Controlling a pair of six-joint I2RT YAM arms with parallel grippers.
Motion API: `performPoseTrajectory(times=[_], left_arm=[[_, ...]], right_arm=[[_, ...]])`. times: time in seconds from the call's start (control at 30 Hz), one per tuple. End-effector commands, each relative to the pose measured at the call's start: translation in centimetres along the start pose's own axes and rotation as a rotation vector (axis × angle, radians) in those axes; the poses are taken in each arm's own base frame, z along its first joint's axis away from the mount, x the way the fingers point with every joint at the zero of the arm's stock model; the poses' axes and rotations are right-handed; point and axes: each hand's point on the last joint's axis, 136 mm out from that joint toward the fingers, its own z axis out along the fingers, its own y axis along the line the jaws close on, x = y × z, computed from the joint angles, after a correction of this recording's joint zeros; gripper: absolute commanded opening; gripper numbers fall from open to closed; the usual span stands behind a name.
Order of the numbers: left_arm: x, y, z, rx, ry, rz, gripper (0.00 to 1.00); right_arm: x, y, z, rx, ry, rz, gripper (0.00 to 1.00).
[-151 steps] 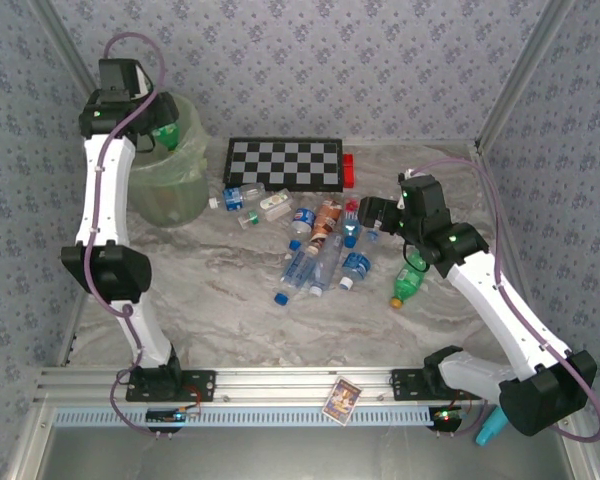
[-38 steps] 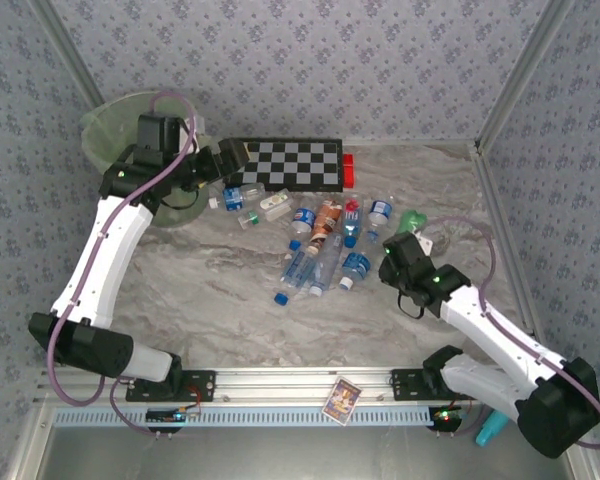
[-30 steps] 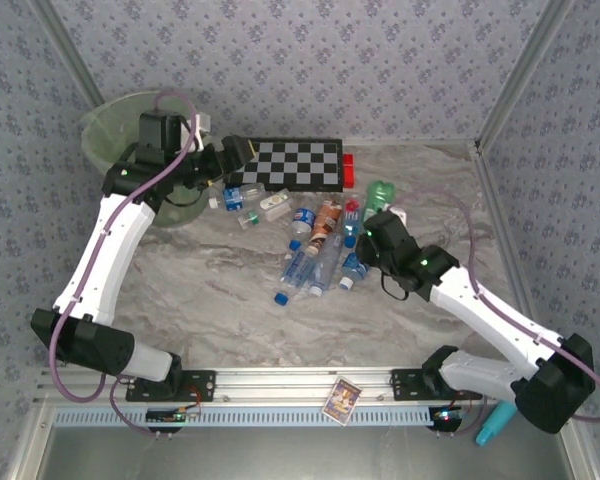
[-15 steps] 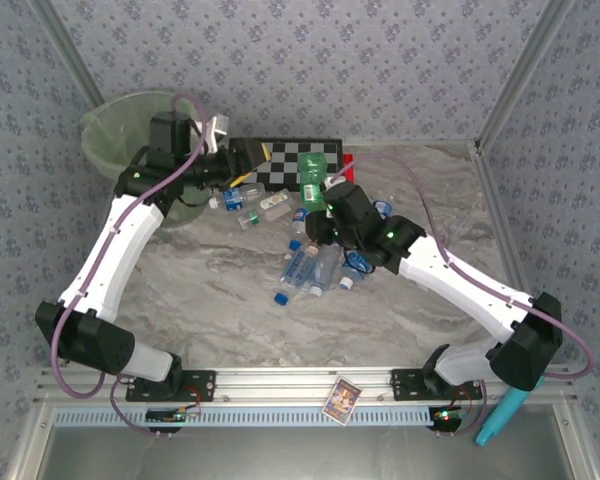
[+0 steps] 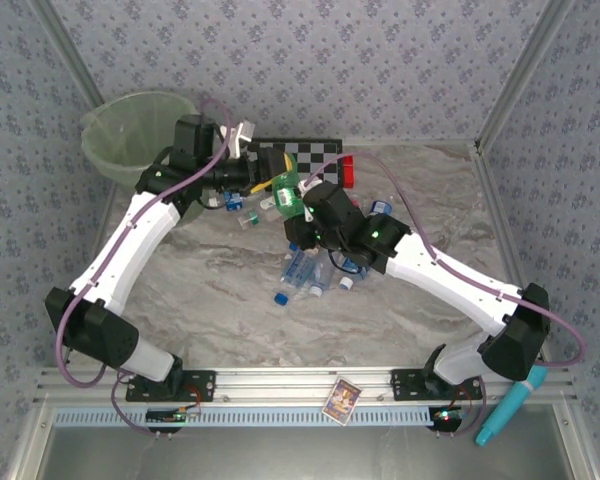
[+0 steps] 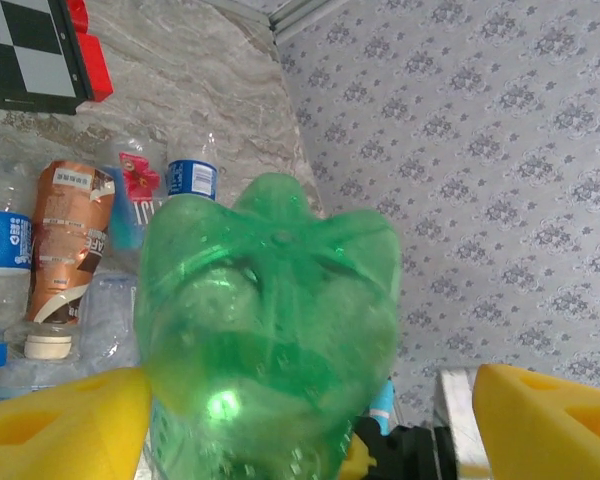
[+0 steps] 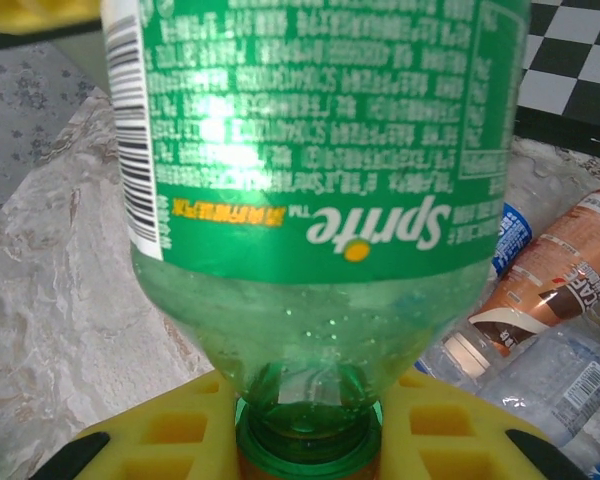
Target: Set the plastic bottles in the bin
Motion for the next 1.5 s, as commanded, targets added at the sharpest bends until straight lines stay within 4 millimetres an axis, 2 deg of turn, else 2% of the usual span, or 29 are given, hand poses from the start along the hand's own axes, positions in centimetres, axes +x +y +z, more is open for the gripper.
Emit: performPoseTrajectory(times=[0.0,0.2,0.37,0.43,0.53,0.7,0.97,1.23,1.47], left_arm=[[-0.1,-1.3,0.3,0.041,0.009,0.034,0.81],[0.6,-1.3,1.1,0.032,0.04,0.046,0.77],[0.7,-1.2,0.7,0.007,0.028,0.059,0.65],[0.6,-1.2,0.5,-0.002,0.019,0.067,0.61],[0.4,-1.2,0.2,-0.015,0.006,0.078,0.58],[-0.2,-1.5,-0.5,-0.039,-0.018,0.105,0.58],[-2.7,-0.8,-3.2,-0.082,-0.084,0.121,0.57],[-7.3,-0.1,-9.2,-0.116,-0.24,0.106,0.57],[-11.0,2.6,-15.2,-0.2,-0.407,0.048,0.56]], right_arm=[[-1.0,0.8,-0.8,-0.002,-0.019,-0.043,0.28],[-1.2,1.2,-1.2,0.003,-0.024,-0.051,0.28],[-0.9,1.1,-1.1,0.007,-0.021,-0.042,0.28],[-0.9,1.0,-1.1,0.01,-0.022,-0.037,0.31],[-0.8,0.9,-1.2,0.011,-0.013,-0.013,0.54],[-1.2,0.1,-1.6,0.043,-0.031,0.0,1.0],[-1.2,-1.2,-2.4,0.062,-0.07,0.046,1.0],[-1.9,-2.1,-3.2,0.067,-0.116,0.085,1.0],[-2.4,-2.1,-3.3,0.046,-0.14,0.083,1.0]])
